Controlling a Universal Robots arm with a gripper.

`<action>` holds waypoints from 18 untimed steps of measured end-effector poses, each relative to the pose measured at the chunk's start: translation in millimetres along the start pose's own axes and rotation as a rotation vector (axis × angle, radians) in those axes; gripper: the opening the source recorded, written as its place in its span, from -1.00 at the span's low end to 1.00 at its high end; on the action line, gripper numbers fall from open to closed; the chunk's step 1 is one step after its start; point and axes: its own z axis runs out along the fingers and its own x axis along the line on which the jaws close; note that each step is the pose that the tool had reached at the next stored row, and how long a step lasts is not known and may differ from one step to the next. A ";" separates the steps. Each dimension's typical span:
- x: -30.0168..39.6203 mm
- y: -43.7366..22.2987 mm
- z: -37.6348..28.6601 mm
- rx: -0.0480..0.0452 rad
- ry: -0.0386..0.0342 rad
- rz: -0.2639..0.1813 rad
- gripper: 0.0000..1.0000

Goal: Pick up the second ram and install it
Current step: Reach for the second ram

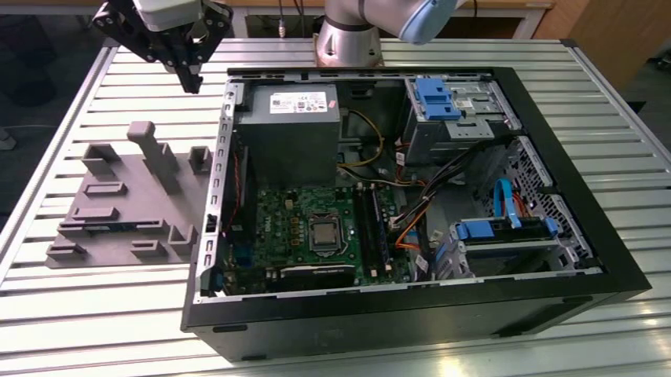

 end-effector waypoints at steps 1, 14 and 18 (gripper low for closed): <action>0.4 0.0 0.0 0.0001 0.0001 0.000 -0.79; 6.3 -0.5 0.1 0.0000 0.0000 0.000 -0.79; 10.3 -0.8 0.1 0.0001 0.0001 0.000 -0.79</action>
